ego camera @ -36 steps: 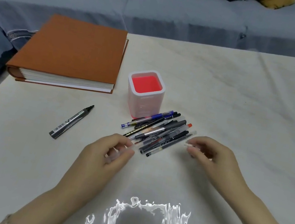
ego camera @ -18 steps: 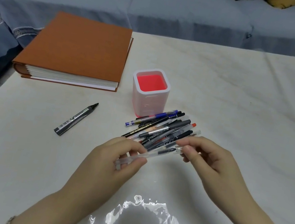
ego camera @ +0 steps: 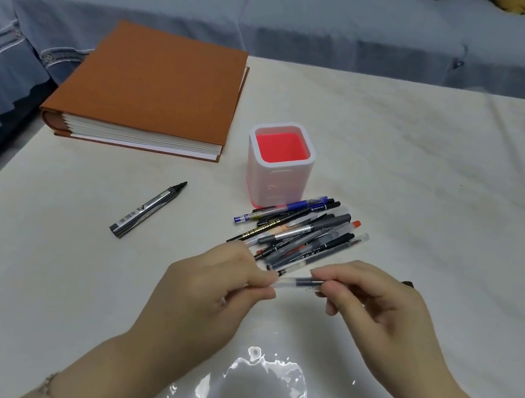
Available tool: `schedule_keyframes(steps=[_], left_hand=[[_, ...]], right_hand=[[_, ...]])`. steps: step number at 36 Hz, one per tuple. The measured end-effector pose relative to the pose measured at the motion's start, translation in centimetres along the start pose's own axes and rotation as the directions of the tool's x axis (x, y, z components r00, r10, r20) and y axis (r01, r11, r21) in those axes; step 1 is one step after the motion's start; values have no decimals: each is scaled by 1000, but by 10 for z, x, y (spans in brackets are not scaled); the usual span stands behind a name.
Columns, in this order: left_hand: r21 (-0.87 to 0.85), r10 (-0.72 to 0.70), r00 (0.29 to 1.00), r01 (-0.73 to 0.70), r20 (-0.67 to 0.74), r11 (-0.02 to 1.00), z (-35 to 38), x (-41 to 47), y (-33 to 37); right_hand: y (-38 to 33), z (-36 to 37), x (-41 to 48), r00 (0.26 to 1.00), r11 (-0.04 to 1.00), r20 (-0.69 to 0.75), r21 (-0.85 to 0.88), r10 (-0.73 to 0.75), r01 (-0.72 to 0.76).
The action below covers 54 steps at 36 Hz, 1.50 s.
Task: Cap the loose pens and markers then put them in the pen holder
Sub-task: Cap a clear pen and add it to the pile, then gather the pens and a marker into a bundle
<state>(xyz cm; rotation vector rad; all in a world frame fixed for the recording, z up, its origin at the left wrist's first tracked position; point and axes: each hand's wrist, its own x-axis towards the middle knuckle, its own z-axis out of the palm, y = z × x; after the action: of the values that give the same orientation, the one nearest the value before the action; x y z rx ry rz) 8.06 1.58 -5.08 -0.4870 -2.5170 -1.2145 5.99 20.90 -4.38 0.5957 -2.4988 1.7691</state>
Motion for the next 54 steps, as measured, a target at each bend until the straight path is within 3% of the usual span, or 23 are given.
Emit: schedule_keyframes(steps=[6,9,11,12,14,16,19,24,27,29,33,36,40,43,45,50,52,54], left_hand=[[52,99,995,-100,30,994,5,-1,-13],[86,-119,963,101,240,991,9,0,-19],[123,-285,880,257,379,958,12,0,-24],[149,-322,865,286,384,947,13,1,-27],[213,-347,894,294,285,932,8,5,-36],[305,-346,933,303,96,903,-2,9,-53],[441,-403,909,408,-108,800,-20,13,-85],[632,-568,811,514,-137,581,-34,16,-113],[688,-580,804,493,-128,533,-33,13,-120],[660,-570,811,501,-132,560,-30,11,-121],[443,-596,797,571,-99,691,-23,7,-97],[326,-542,840,521,-30,789,-14,5,-70],[201,-468,883,453,36,869,-1,6,-44],[127,-428,900,416,86,901,8,9,-29],[77,-421,900,414,111,907,12,10,-21],[1,-392,909,396,145,918,16,12,-5],[-29,-397,907,404,142,914,16,11,-2],[-58,-404,905,414,135,908,15,10,1]], right_hand=[[7,-1,1,996,995,34,45,83,-84],[21,-1,0,953,950,237,-291,189,-116],[31,1,-2,900,867,364,-497,241,-32],[34,1,-1,898,847,375,-532,229,6],[39,-1,3,928,842,330,-538,173,34],[45,-8,10,967,832,234,-553,101,47],[50,-17,29,994,814,109,-577,-12,74],[62,-20,63,998,771,35,-635,-43,56],[73,-19,72,999,740,50,-673,9,27],[73,-18,71,999,730,26,-684,24,0],[72,-24,44,997,720,-65,-689,50,-81],[74,-38,16,977,679,-148,-702,156,-215],[75,-57,-12,871,583,-323,-650,369,-488],[79,-66,-18,798,518,-324,-626,508,-583],[82,-67,-18,782,536,-288,-596,552,-598],[85,-64,-15,829,600,-223,-598,513,-532],[79,-60,-11,839,689,-196,-491,508,-532],[67,-54,-6,841,797,-176,-270,511,-540]])
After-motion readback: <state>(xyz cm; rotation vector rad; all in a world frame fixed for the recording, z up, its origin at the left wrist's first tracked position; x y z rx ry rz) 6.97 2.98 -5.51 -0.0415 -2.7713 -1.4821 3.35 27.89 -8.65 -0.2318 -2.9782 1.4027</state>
